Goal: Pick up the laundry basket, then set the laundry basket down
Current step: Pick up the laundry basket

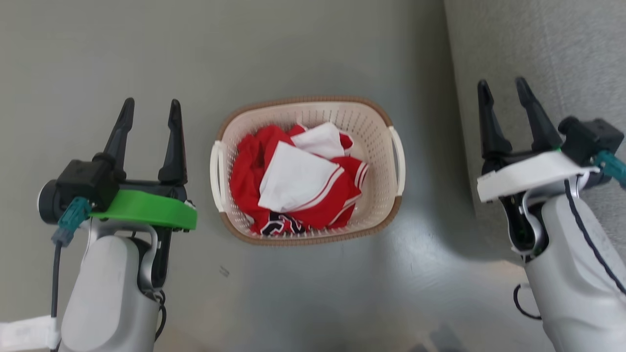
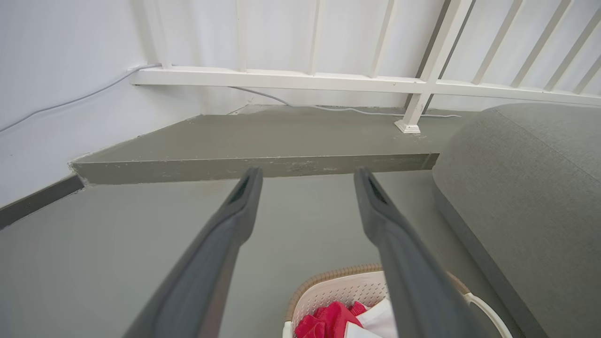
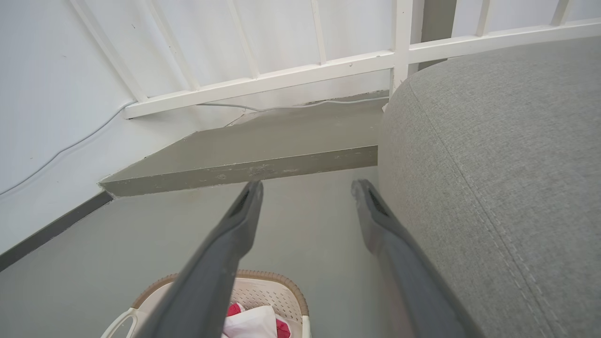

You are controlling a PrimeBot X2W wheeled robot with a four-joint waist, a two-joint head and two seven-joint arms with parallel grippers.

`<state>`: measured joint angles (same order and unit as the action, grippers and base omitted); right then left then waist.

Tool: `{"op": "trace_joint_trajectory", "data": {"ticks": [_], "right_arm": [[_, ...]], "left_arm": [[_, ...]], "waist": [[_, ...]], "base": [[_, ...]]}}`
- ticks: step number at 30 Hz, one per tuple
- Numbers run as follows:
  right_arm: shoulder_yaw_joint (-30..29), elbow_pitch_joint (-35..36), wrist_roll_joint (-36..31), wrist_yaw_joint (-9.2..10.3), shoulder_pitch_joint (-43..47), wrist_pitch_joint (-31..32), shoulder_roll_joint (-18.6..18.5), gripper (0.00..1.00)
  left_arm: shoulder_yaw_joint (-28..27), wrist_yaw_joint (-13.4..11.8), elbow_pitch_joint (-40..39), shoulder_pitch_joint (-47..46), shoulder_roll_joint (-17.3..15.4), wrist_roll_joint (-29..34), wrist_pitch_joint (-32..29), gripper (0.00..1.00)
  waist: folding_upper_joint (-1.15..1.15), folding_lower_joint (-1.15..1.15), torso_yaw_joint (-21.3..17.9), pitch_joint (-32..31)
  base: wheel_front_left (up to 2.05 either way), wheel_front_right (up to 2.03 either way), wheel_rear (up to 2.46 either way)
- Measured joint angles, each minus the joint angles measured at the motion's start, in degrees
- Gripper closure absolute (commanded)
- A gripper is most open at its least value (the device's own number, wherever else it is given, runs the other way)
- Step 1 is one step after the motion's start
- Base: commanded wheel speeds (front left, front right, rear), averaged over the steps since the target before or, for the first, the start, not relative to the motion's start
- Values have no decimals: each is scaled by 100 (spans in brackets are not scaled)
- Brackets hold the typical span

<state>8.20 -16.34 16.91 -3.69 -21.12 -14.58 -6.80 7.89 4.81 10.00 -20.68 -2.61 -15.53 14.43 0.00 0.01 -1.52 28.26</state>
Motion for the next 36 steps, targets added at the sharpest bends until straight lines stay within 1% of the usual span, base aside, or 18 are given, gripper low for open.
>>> {"op": "trace_joint_trajectory", "data": {"ticks": [2,7,14,22,29,36], "right_arm": [[14,-53,-10,-33,-121,0,1,0],[33,-207,-26,-34,-382,0,35,0],[137,-494,-26,-51,-720,0,99,0],[241,-1012,-25,-52,-1031,111,148,0],[331,-1396,-25,-52,-1403,255,186,0],[408,-1926,-24,-52,-1714,411,220,0]], "left_arm": [[23,9,77,-76,3,-19,0,0],[147,31,260,-304,18,-24,0,0],[154,56,686,-551,27,-103,-10,0],[156,74,1147,-914,38,-120,-37,0],[163,79,1615,-1204,51,-188,-189,0],[191,116,2048,-1556,75,-245,-287,0]], "waist": [[0,0,-1,130],[0,0,4,447],[0,0,30,859],[0,0,63,1271],[0,0,93,1593],[0,0,121,1893]], "base": [[0,0,0],[0,0,0],[0,0,0],[0,0,0],[0,0,0],[0,0,0]]}}
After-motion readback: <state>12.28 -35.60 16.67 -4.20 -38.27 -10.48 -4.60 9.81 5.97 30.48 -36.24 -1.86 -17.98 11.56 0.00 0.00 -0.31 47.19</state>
